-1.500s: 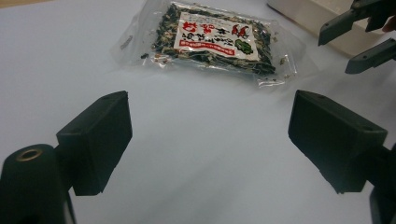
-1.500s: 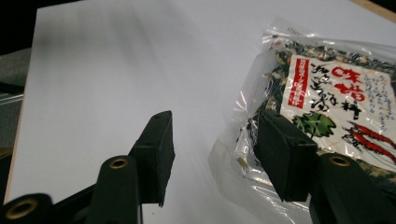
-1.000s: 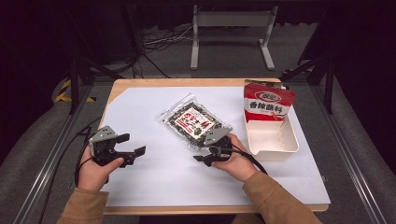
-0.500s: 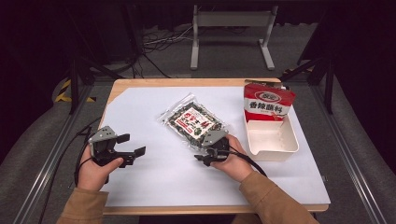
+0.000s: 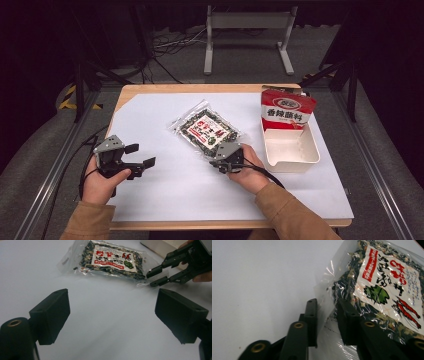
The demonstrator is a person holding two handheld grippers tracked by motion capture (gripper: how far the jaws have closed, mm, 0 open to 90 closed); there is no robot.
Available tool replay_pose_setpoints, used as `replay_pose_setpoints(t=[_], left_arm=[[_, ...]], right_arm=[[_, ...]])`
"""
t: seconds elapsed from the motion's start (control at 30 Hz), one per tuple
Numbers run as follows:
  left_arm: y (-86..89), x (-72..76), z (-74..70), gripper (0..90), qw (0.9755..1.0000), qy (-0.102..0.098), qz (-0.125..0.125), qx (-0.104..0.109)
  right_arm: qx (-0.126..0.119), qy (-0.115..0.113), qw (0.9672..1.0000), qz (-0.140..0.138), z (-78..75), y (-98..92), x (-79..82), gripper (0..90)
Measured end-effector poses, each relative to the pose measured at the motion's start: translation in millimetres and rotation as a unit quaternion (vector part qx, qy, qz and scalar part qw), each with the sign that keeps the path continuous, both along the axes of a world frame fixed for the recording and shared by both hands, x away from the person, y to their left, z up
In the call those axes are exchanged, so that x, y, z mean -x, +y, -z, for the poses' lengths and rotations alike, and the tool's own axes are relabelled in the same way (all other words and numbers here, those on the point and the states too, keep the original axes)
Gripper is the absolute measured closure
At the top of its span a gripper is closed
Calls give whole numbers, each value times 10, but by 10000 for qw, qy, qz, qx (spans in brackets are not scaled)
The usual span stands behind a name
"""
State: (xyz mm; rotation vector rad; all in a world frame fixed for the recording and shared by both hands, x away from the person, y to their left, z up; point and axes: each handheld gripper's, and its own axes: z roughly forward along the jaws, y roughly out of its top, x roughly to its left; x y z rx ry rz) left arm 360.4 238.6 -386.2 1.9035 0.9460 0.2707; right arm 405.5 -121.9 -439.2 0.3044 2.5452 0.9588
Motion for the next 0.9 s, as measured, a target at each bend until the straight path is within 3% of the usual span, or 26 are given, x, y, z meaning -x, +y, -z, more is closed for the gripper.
replay_pose_setpoints(t=[0.27, 0.5, 0.9], left_arm=[[3, 0, 0, 136, 10000, -2, 5, 13], [2, -1, -1, 136, 10000, 13, -1, 40], [8, 2, -11, 136, 10000, -11, 20, 39]], right_arm=[[81, -127, 9997, -174, -53, 10, 23, 819], [-225, -177, 9994, -180, -181, -39, 35, 870], [-792, -545, 9953, -121, -718, -205, 59, 880]])
